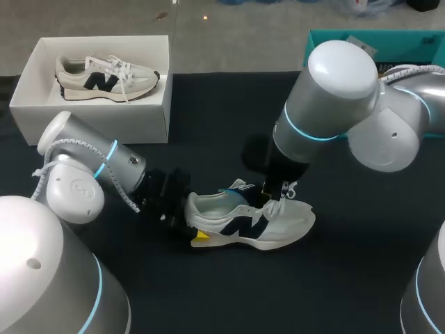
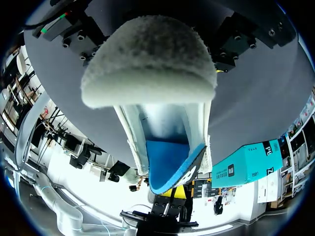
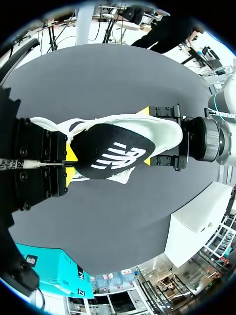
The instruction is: Take the shoe out of the shoebox, open the shoe tongue, remove and reinsert the insole, then place the shoe into the shoebox
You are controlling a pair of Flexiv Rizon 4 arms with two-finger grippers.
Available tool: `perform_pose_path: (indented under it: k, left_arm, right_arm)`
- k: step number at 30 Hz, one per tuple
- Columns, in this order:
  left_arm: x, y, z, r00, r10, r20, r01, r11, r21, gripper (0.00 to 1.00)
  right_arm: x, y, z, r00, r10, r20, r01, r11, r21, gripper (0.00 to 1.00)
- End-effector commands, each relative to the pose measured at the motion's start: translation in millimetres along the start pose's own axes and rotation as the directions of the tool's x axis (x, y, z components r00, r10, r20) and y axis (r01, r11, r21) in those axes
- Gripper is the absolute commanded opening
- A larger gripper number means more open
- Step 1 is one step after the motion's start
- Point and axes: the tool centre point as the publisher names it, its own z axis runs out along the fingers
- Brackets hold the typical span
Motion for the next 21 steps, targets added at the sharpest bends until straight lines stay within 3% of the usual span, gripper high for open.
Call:
perform_pose_path:
  k: [1, 10, 21]
  left_arm:
    - [-2.7, 6.1, 6.2, 1.0, 0.0, -0.002, 0.0, 1.0, -0.003, 0.0]
    - [-2.7, 6.1, 6.2, 1.0, 0.0, -0.002, 0.0, 1.0, -0.003, 0.0]
    - [-2.7, 6.1, 6.2, 1.0, 0.0, -0.002, 0.0, 1.0, -0.003, 0.0]
  right_arm:
    - [-1.1, -5.9, -5.0, 1.0, 0.003, 0.0, -0.003, 1.0, -0.016, 0.0]
    - [1.2, 10.8, 3.4, 0.999, -0.028, -0.019, 0.028, 0.999, -0.038, 0.0]
    - [10.5, 58.2, 23.2, 0.991, -0.113, -0.075, 0.107, 0.99, -0.089, 0.0]
